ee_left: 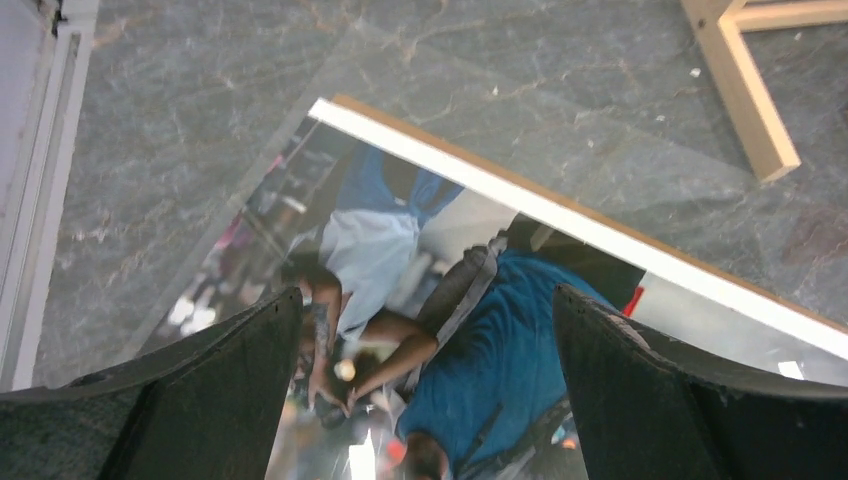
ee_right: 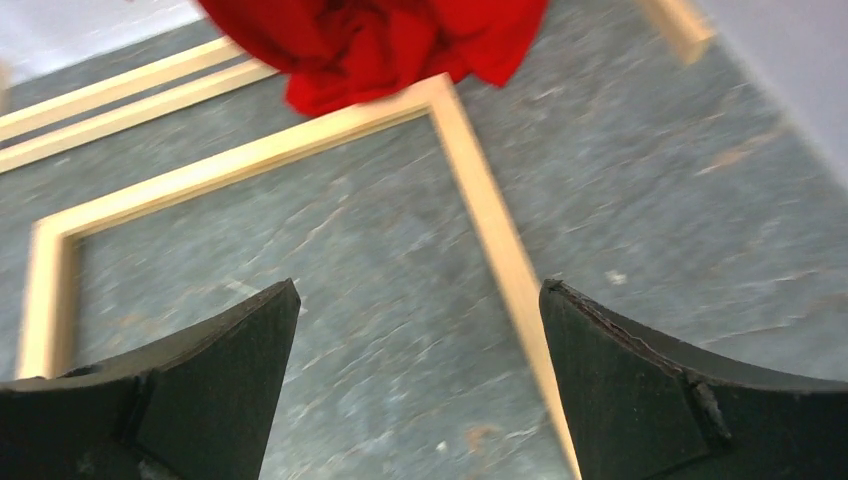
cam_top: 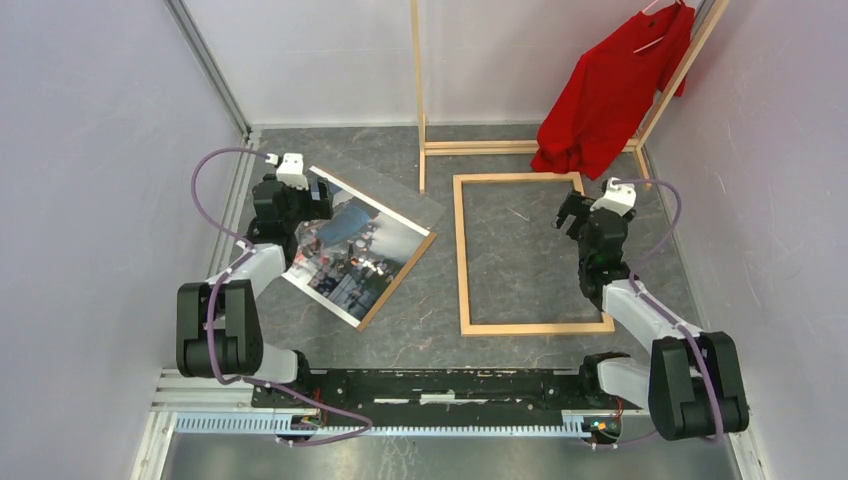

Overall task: Put the photo into the frame
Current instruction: Turn over the photo frame at the center of the board.

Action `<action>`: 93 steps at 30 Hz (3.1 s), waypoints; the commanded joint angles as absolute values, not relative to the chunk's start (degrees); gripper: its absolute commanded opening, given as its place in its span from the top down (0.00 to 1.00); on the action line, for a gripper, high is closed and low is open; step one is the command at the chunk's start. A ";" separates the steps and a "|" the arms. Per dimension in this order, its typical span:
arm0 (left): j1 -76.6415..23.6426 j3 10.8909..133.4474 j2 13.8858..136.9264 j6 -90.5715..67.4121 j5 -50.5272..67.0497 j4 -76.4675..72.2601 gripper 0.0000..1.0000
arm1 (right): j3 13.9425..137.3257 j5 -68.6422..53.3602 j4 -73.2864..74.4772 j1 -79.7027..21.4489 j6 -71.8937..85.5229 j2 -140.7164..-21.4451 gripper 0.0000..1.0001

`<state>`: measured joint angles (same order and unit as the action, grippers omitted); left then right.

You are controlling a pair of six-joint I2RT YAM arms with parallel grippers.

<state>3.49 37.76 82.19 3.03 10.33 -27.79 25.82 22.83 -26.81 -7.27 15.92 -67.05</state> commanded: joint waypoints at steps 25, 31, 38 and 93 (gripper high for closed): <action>3.91 58.14 78.57 5.64 14.32 20.05 0.00 | 57.04 27.16 11.02 -48.35 24.12 -98.92 0.19; 3.89 58.40 76.92 4.85 13.76 21.08 0.00 | 56.10 25.48 11.21 -48.53 26.40 -101.66 0.32; 3.74 57.91 75.12 5.08 16.20 21.96 0.00 | 54.85 23.88 11.23 -48.79 31.02 -101.70 0.55; -21.93 83.98 83.80 -2.63 19.37 26.24 0.00 | 66.32 -17.49 3.90 -40.85 67.31 -70.74 0.68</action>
<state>-20.27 78.41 80.07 1.41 19.70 28.49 64.90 -15.18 6.13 -42.30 70.94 -72.40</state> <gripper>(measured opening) 0.997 0.282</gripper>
